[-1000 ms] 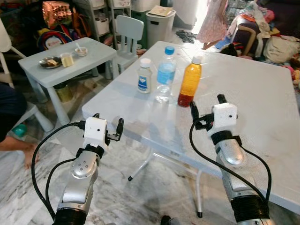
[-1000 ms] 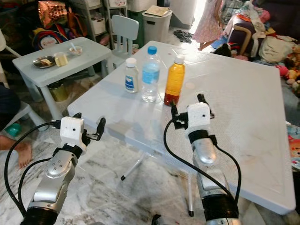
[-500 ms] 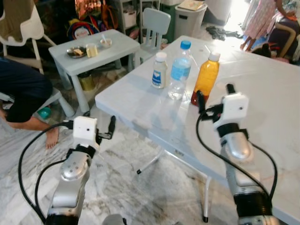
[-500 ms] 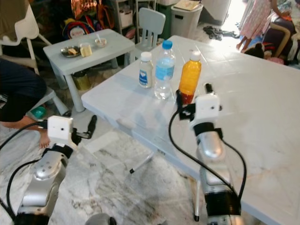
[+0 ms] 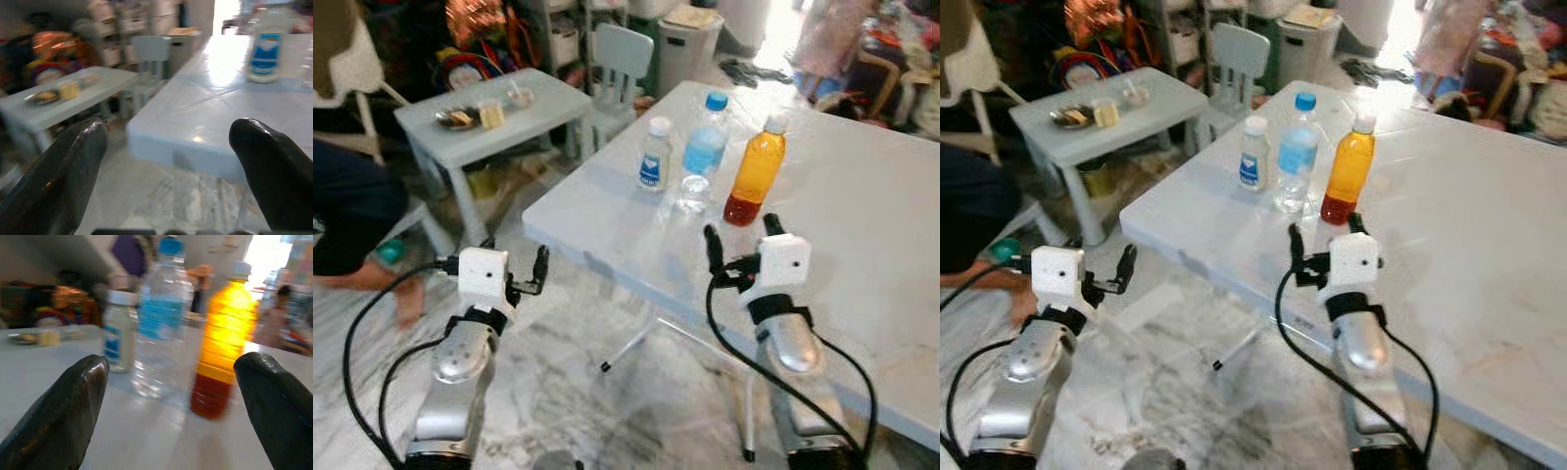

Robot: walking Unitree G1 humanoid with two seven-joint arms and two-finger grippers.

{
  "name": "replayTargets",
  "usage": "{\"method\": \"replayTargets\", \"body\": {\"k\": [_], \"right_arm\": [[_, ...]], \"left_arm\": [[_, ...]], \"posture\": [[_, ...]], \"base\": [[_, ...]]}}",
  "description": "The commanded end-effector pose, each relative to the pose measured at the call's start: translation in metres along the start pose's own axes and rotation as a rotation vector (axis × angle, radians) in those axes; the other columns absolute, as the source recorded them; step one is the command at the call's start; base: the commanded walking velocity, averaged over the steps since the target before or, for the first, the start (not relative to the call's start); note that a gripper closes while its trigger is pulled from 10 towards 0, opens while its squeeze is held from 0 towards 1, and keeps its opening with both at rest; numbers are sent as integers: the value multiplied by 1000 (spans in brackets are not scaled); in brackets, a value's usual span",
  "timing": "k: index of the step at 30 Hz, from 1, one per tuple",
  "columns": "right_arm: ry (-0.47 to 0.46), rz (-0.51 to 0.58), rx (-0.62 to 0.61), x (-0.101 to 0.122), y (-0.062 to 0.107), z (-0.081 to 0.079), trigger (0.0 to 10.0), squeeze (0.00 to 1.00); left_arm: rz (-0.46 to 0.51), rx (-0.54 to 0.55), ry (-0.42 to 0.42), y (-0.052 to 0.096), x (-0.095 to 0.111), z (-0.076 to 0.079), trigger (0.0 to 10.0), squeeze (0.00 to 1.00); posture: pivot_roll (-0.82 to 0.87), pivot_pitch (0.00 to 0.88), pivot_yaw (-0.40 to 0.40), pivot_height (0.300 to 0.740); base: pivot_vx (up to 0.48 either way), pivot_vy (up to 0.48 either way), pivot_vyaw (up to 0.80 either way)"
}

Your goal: Restocking fridge

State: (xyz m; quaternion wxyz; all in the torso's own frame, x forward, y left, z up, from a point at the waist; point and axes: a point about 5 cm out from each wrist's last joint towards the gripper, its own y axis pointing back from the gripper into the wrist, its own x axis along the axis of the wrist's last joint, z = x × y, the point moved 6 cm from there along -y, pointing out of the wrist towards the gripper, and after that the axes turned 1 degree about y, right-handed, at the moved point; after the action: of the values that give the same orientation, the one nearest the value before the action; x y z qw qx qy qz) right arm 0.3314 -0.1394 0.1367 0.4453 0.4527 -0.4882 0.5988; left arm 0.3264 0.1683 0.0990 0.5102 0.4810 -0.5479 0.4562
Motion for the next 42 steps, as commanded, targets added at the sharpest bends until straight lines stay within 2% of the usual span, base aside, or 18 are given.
{"method": "replayTargets", "body": {"k": [1, 8, 14, 30, 42], "right_arm": [[15, -10, -26, 0, 1, 11, 10000, 0], [5, -20, -23, -1, 0, 9, 10000, 0], [12, -14, -15, 0, 0, 7, 10000, 0], [31, -13, 16, -2, 2, 3, 10000, 0], [21, -20, 47, -4, 3, -2, 10000, 0]], "left_arm": [[13, -29, 0, -5, 5, 11, 10000, 0], [4, -85, -8, -4, 2, 22, 10000, 0], [9, -82, -4, -3, 3, 22, 10000, 0], [12, -76, -2, -2, 3, 20, 10000, 0], [9, -62, -1, -2, 1, 17, 10000, 0]], "posture": [[2, 0, 0, 740], [5, 0, -3, 740], [6, 0, -3, 740], [8, 0, -3, 740], [7, 0, -8, 740]], "base": [[281, 240, -800], [0, 0, -800], [0, 0, -661], [367, 0, 0], [198, 0, 0]]}}
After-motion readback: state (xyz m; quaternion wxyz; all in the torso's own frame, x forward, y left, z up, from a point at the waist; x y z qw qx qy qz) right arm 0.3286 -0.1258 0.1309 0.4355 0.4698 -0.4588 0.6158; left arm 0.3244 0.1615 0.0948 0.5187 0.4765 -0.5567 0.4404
